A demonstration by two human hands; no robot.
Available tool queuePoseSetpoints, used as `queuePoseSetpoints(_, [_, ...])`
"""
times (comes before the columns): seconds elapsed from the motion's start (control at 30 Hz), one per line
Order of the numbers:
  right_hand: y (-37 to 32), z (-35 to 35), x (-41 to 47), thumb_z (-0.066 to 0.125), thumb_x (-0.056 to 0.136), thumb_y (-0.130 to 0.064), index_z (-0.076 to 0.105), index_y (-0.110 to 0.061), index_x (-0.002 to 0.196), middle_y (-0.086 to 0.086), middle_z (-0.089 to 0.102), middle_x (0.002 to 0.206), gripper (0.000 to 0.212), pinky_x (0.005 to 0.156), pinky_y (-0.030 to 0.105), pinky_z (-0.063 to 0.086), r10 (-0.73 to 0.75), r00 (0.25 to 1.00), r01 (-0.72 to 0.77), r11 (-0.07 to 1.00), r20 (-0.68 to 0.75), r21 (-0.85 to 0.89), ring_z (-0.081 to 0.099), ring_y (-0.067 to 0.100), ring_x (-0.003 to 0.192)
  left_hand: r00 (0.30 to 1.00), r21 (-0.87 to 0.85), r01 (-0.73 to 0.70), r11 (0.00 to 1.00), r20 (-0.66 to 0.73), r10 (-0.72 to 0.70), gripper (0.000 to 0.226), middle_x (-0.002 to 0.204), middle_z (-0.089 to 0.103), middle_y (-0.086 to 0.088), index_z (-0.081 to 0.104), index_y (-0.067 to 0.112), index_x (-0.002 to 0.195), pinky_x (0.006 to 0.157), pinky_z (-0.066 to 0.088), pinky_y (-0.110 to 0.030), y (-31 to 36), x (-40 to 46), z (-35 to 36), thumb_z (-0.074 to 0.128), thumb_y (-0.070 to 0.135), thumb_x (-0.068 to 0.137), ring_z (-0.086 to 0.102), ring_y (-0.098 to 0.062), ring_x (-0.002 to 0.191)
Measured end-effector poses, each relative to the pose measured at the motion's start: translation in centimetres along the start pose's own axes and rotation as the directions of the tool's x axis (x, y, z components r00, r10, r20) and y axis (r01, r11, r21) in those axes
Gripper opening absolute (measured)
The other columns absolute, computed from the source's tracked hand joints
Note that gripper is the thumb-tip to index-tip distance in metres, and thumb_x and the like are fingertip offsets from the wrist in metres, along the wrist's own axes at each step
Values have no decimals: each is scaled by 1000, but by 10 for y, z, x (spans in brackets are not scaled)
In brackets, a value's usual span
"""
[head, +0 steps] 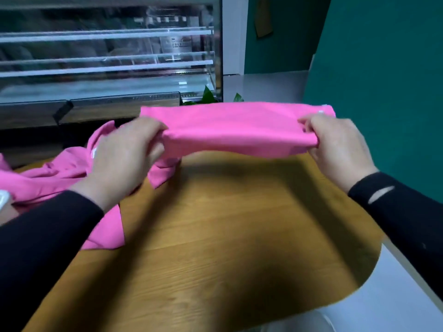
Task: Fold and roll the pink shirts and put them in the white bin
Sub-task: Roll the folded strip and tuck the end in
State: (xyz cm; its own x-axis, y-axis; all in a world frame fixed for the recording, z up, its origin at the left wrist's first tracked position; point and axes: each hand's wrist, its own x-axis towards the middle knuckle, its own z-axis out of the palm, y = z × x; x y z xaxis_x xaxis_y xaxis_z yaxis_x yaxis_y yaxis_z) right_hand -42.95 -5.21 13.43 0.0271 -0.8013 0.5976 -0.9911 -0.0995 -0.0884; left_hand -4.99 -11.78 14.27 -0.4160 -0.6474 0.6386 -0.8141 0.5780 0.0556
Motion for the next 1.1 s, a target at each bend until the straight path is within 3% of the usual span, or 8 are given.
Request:
queuePoseSetpoints(0.13, [-3,43,-85,61,84,-4,56,-19,97,9,64,128,21,96,51,48,-98,975,86,994,200,69,61,31,118,961,5,-143,990,240,138,27,95,62,-8,58,13,99,73,46,-43,1,-89,32,49,33,83,63,-34,86])
queuePoseSetpoints(0.27, [4,65,-160,67,91,-19,46,-35,105,-15,29,158,30,125,32,18,-191,801,86,974,567,207,27,4,148,849,-177,-111,978,495,186,26,127,64,-1,65,18,101,105,40,-29,5,-182,51,58,36,84,60,-20,123])
queuePoseSetpoints(0.37, [8,42,-153,55,94,-33,42,-40,113,-17,10,166,24,122,24,-12,-142,676,49,988,723,149,1,-9,148,860,-204,-68,977,484,161,24,133,62,8,66,24,94,104,39,-24,6,-194,40,59,46,88,59,-9,123])
queuePoseSetpoints(0.47, [-16,16,-131,50,96,-51,41,-38,137,-13,11,167,44,119,30,-15,-33,568,46,999,822,9,2,-2,151,877,-187,-42,981,463,126,40,127,66,14,69,28,101,97,44,-24,10,-171,38,44,59,98,63,-5,115])
queuePoseSetpoints(0.63, [-107,45,-141,20,99,-66,15,-30,160,-12,9,168,71,124,39,1,111,717,-211,975,688,62,5,4,154,785,-131,-51,990,607,121,68,156,37,15,46,40,145,118,20,-28,15,-123,78,15,73,95,34,-7,144])
queuePoseSetpoints(0.73, [-122,81,-165,-8,91,-71,25,-27,159,-10,17,167,88,123,45,11,245,720,-327,945,649,6,16,12,154,683,-122,-14,992,723,99,80,163,0,21,10,50,155,123,-1,-30,6,-129,98,-9,81,84,-1,-3,152])
queuePoseSetpoints(0.87, [-110,98,-168,15,98,-64,35,-28,155,-8,28,164,71,120,49,24,226,770,-252,967,596,-42,28,17,151,706,-101,28,994,706,52,78,163,-4,23,6,47,156,124,-2,-32,-2,-142,100,-7,80,86,-3,-3,152])
queuePoseSetpoints(1.1, [-59,119,-121,-9,94,-68,8,-40,160,-19,2,165,74,125,50,-2,-21,738,-18,999,675,52,1,11,155,753,-198,152,968,658,16,62,157,6,37,21,60,147,119,15,-29,-21,-168,86,6,78,90,5,10,148])
